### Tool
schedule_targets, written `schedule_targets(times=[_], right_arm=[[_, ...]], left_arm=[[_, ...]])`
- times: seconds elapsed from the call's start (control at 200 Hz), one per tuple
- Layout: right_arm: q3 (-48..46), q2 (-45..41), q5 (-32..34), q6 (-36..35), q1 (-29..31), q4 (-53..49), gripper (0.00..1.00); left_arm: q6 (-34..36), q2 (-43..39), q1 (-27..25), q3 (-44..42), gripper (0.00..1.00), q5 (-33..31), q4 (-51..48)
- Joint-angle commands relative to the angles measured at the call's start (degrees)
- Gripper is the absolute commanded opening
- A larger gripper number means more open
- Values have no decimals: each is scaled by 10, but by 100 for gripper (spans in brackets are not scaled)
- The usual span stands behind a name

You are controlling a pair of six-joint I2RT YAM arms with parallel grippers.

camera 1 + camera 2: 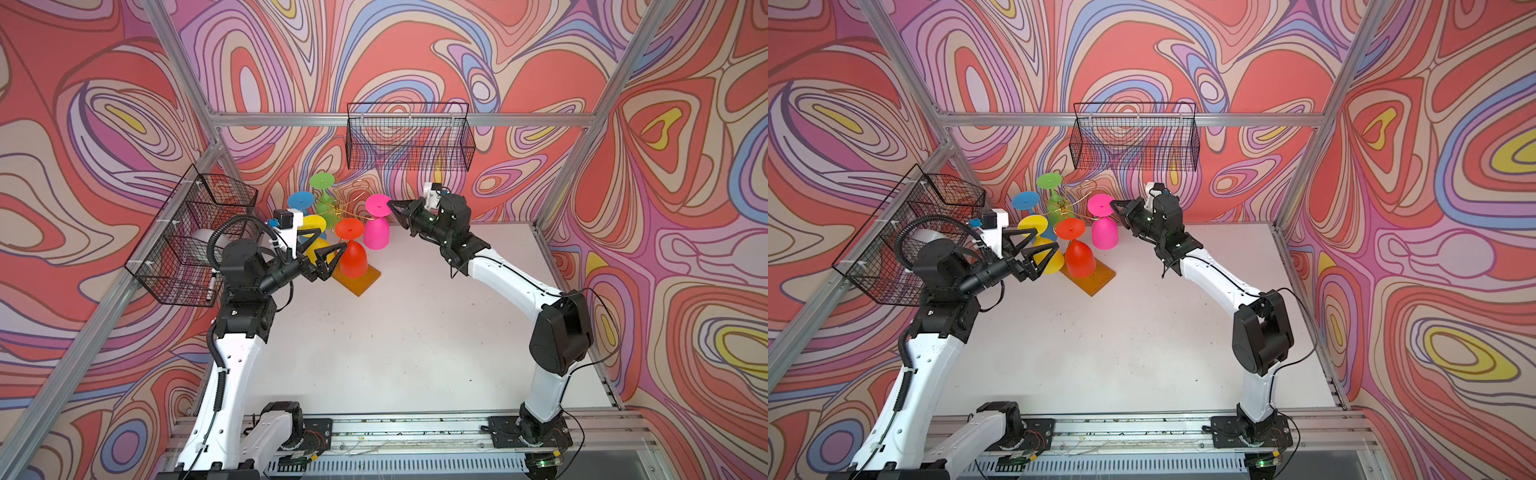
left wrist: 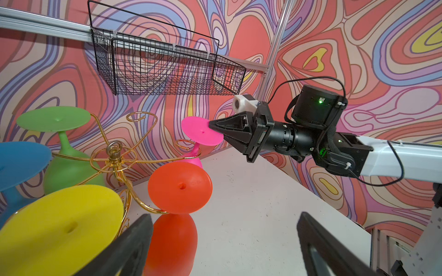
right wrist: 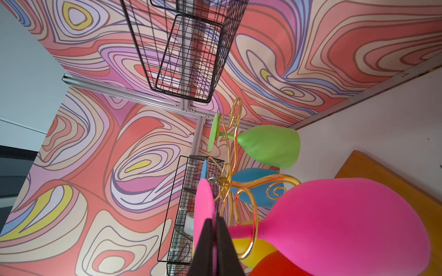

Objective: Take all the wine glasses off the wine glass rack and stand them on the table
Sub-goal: 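Close the right gripper on the pink glass foot while the left gripper waits, then slide the pink glass off the rack arm with the right gripper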

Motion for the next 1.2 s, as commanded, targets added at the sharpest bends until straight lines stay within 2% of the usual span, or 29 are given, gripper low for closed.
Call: schedule_targets(times=[0.0, 0.145, 0.571, 1.192], right_arm=[[-6, -27, 18, -37, 1, -16, 0], [-3, -33, 17, -54, 6, -24, 0], [36, -13, 12, -97, 39, -54, 0], [142, 62, 4, -94, 45, -70, 0]], left_arm=[[8, 1, 3, -4, 96, -4, -3], [5, 1, 3, -5, 100, -10, 0], [4, 0, 3, -6, 100, -17, -1], [22, -13, 3, -5, 100, -28, -18]])
